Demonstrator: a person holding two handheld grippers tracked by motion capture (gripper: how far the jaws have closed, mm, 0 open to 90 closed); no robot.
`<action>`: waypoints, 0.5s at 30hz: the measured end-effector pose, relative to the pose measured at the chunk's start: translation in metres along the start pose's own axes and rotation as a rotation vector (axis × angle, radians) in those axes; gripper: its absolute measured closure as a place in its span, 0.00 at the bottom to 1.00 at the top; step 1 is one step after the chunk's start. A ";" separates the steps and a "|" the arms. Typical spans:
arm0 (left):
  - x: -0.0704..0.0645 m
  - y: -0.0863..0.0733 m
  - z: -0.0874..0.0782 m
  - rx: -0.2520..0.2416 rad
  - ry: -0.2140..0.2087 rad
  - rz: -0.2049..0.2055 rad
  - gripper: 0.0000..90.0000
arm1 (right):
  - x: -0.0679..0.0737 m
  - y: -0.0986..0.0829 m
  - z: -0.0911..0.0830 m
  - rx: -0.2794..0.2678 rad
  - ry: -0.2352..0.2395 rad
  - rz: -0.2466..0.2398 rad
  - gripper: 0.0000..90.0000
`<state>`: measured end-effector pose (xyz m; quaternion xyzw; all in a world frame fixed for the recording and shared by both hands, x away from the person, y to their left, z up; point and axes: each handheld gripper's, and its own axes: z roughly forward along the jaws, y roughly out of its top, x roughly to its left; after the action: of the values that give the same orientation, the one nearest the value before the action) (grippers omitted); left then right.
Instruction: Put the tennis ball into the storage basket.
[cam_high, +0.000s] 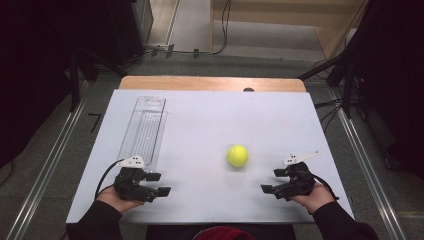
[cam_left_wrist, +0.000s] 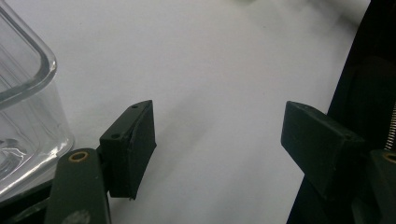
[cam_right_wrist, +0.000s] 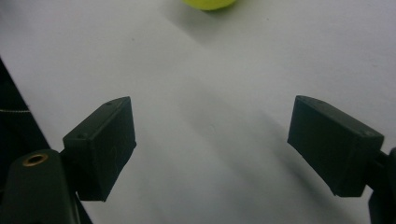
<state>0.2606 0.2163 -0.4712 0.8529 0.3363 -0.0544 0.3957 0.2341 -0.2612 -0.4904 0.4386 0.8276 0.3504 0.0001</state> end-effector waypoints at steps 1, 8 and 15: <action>0.000 0.000 0.000 0.000 0.000 0.000 0.30 | 0.000 0.000 0.000 0.000 0.000 0.000 0.15; 0.000 0.000 0.000 0.005 -0.003 -0.001 0.30 | 0.000 0.000 -0.001 -0.019 0.015 0.011 0.15; -0.001 0.001 0.000 0.003 -0.017 0.001 0.32 | 0.000 0.000 -0.002 -0.021 0.009 0.009 0.15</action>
<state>0.2606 0.2158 -0.4703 0.8531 0.3326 -0.0619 0.3973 0.2333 -0.2623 -0.4891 0.4409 0.8217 0.3611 -0.0006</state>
